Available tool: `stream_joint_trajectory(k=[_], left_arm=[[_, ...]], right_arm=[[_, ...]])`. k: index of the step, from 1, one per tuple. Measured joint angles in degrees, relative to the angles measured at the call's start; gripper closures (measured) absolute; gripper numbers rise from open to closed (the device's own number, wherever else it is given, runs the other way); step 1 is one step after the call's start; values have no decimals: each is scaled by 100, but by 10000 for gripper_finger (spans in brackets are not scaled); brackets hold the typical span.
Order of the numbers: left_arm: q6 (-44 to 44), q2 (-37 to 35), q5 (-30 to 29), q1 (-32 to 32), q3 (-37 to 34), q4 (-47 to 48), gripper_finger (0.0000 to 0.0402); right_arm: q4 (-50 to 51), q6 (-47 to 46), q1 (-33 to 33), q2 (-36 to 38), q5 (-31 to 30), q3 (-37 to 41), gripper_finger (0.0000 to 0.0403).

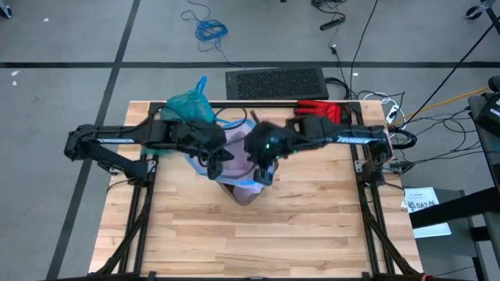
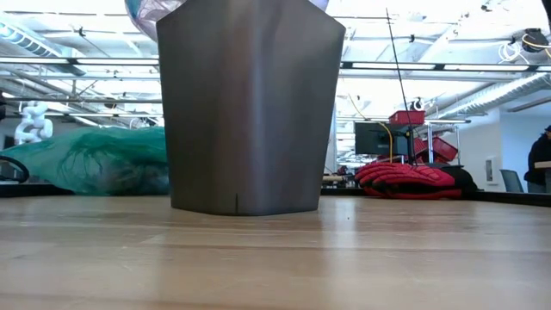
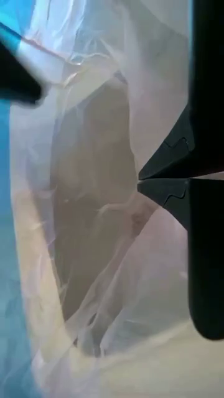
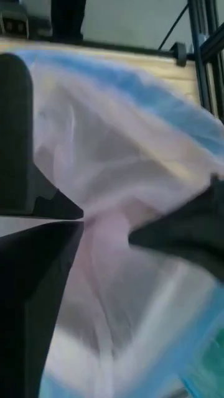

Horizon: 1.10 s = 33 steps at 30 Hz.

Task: Place trash/remove bag and relplace
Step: Insert a new pink trash bag into the black trash bin

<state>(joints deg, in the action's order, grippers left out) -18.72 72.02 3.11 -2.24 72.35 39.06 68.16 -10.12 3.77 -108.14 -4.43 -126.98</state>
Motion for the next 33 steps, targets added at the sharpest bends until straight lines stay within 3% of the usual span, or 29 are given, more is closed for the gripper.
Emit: stream_joint_trajectory(k=[12, 21, 25, 29, 33], left_arm=[[175, 10, -39, -115, -509, 179, 402], [589, 6, -166, -445, -517, 410, 402], [718, 6, -164, -562, -520, 408, 402], [820, 6, -61, -605, -520, 407, 402], [913, 6, 27, -599, -520, 407, 402]], right_arm=[[-509, -1478, 1081, -371, -371, 0, 402], [-1479, -2080, 1512, -830, -648, 2, 403], [-1408, -2219, 1569, -1003, -781, 8, 403], [-1576, -2194, 1594, -822, -1266, 13, 403], [-1541, -2111, 1585, -494, -1383, -9, 403]])
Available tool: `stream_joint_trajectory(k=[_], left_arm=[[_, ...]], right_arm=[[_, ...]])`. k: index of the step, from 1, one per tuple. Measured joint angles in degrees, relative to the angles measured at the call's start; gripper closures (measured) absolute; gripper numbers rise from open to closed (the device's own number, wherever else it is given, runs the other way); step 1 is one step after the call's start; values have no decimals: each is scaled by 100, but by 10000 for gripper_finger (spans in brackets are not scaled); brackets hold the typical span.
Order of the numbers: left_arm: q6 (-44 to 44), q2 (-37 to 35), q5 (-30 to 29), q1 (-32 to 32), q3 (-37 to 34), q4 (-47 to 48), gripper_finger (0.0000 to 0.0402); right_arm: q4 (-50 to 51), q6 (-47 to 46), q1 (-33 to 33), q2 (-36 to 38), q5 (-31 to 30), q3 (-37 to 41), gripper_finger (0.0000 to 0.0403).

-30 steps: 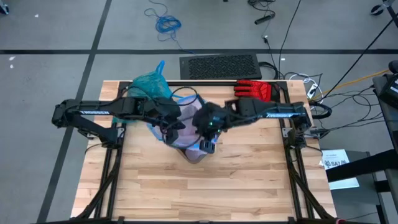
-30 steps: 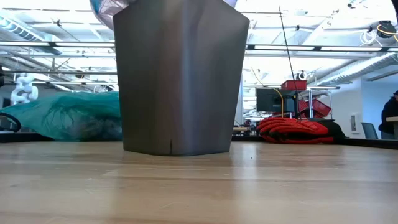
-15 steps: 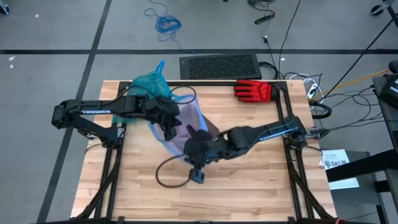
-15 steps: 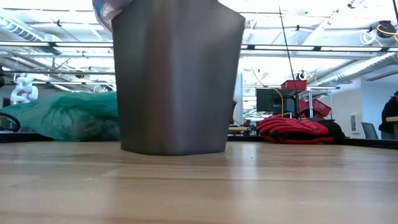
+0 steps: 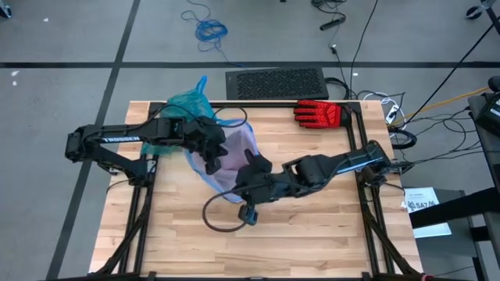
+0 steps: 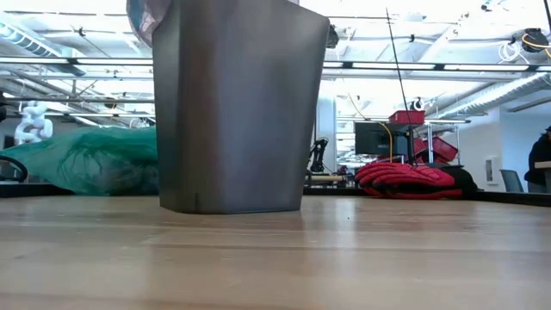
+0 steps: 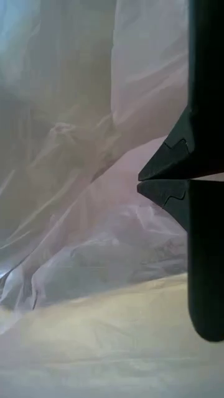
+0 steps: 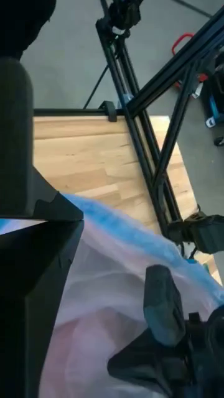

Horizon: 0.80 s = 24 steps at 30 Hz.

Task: Place trash/remove bag and relplace
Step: Insert a new pink trash bag into the black trash bin

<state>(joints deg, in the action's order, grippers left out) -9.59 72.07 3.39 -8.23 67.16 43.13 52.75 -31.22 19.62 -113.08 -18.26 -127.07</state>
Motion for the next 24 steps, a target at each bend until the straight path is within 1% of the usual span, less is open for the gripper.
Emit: stream_joint_trajectory(k=[3, 8, 12, 15, 17, 21, 24], left_arm=[[10, 0, 19, -2, 0, 0, 402], [101, 0, 69, 0, 0, 66, 402], [105, 0, 99, 0, 0, 150, 402], [105, 0, 122, 0, 0, 155, 402], [105, 0, 143, -2, 0, 155, 402], [103, 0, 158, -2, 0, 155, 402], [101, 0, 188, -2, 0, 159, 402]], right_arm=[[180, 107, 67, 115, -22, 7, 403], [646, 163, 489, 308, -392, -4, 403], [1382, -161, 861, 193, -551, 8, 403], [1643, -284, 1028, 76, -599, 7, 403], [1688, -253, 1043, -58, -795, 7, 403], [1751, -196, 860, -289, -1604, 17, 403], [1747, -169, 623, -333, -1733, 13, 403]])
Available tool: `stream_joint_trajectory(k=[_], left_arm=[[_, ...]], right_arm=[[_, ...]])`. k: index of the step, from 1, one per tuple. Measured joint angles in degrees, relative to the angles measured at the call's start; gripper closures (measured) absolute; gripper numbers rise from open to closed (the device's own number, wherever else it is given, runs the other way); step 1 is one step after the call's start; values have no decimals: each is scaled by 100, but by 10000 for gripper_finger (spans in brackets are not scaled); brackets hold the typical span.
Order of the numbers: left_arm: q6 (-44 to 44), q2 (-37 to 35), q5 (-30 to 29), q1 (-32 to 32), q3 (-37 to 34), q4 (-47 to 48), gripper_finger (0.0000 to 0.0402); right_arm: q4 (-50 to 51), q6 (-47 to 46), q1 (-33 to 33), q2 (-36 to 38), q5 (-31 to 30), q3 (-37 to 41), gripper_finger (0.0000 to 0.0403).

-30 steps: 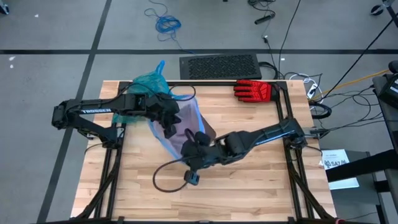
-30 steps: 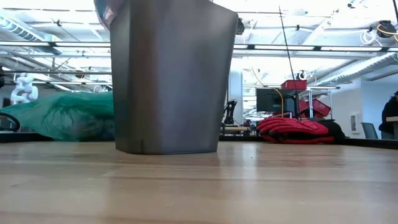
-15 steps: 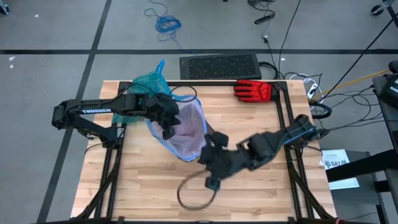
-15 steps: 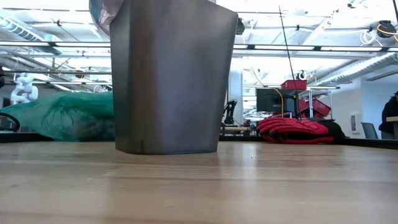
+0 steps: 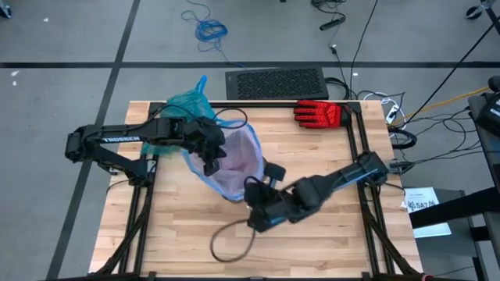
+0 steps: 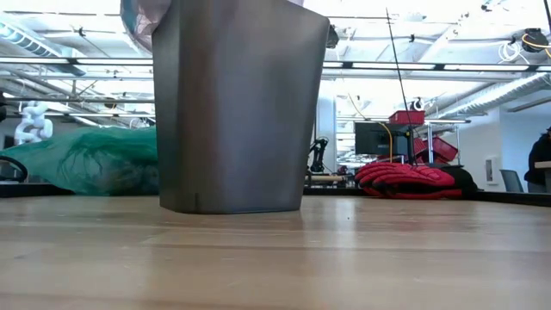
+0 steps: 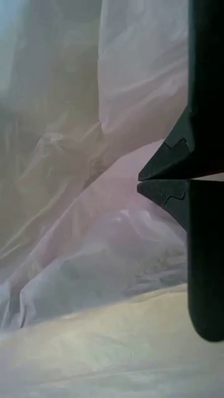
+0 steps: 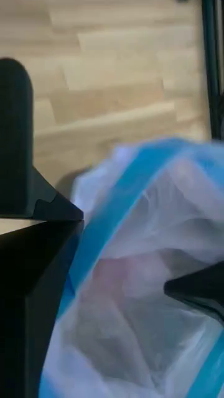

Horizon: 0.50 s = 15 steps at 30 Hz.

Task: Place trash/remove bag and relplace
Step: Insert a new pink trash bag into the black trash bin

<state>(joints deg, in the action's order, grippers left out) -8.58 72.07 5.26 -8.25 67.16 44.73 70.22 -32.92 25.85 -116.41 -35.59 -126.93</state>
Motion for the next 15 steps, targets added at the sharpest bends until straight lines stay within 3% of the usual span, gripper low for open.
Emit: stream_joint_trajectory(k=[5, 15], left_arm=[[-4, 0, 28, 1, 0, -4, 402], [-4, -197, -20, -2, 0, 113, 402]], right_arm=[[7, 208, -388, -143, -36, 2, 403], [497, -481, -731, -52, -145, 2, 403]])
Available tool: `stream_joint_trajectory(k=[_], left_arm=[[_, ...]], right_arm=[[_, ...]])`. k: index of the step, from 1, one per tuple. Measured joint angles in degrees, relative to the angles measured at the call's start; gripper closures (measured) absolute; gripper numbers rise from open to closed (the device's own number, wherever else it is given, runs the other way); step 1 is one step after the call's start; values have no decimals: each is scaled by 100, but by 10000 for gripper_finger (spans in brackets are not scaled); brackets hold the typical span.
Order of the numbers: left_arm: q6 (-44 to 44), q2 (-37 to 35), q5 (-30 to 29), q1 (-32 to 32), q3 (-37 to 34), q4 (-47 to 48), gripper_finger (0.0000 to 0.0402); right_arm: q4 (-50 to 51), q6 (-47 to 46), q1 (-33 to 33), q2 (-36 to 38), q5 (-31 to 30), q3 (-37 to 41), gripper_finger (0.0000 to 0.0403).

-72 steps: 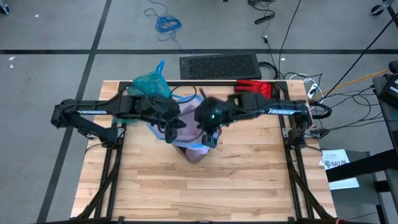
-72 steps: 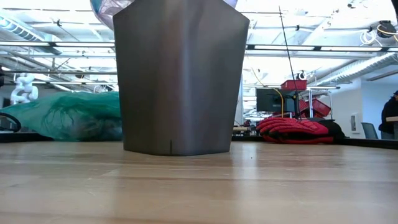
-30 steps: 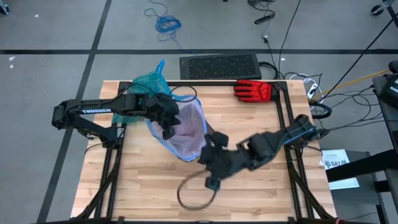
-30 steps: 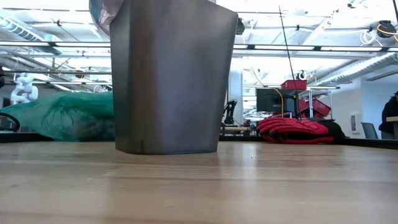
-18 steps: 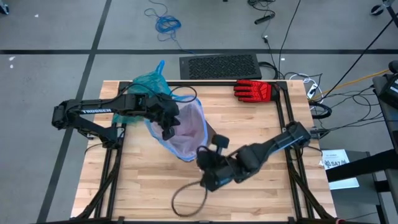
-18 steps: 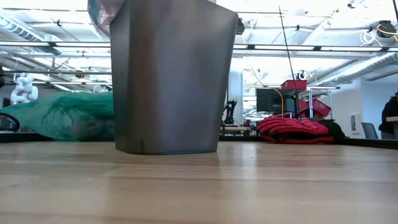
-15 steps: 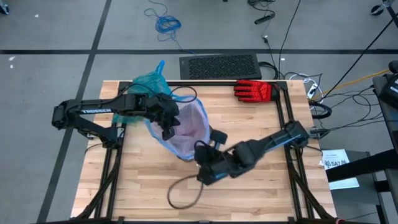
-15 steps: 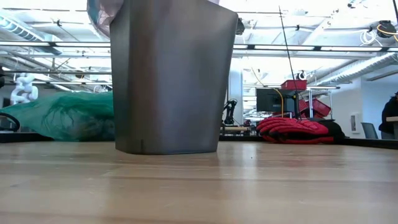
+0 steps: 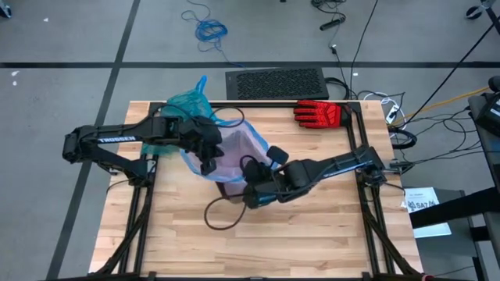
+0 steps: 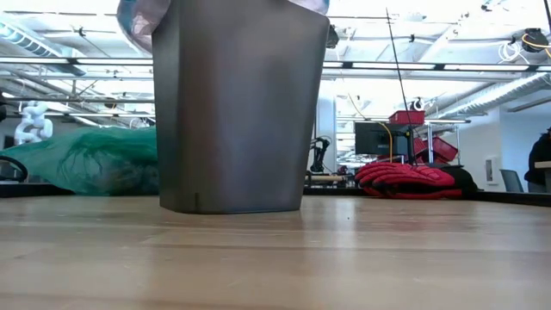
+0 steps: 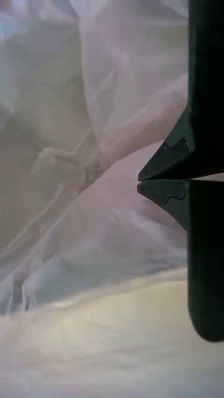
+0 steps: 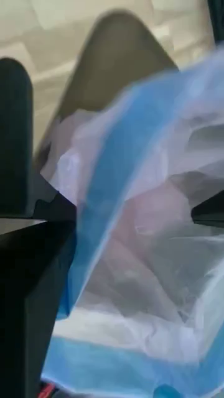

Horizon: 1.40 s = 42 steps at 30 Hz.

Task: Place trash/remove bag and relplace
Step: Insert a new pink trash bag into the black trash bin

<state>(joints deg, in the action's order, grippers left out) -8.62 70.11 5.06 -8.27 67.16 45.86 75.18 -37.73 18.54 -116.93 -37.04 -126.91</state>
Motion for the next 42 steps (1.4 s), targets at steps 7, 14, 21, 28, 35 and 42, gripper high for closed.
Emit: stream_joint_trajectory(k=[7, 14, 21, 28, 35, 42], left_arm=[[45, -24, -58, -81, 0, 129, 402], [67, -24, -62, -135, 1, 140, 402], [112, -24, -65, -224, 2, 140, 402], [162, -24, -52, -302, 2, 140, 402], [206, -24, -13, -325, 2, 132, 402], [212, -24, -3, -512, 2, 110, 402]], right_arm=[[83, 98, -53, 383, 748, -4, 384], [-1008, 666, 39, 902, 982, -4, 294], [-2300, 1334, -2, 733, 1541, -13, 211], [-2298, 1138, -94, 341, 1938, -9, 203], [-2464, 1208, -78, 204, 1836, -10, 360], [-2947, 1633, 8, -154, 1961, -7, 399]])
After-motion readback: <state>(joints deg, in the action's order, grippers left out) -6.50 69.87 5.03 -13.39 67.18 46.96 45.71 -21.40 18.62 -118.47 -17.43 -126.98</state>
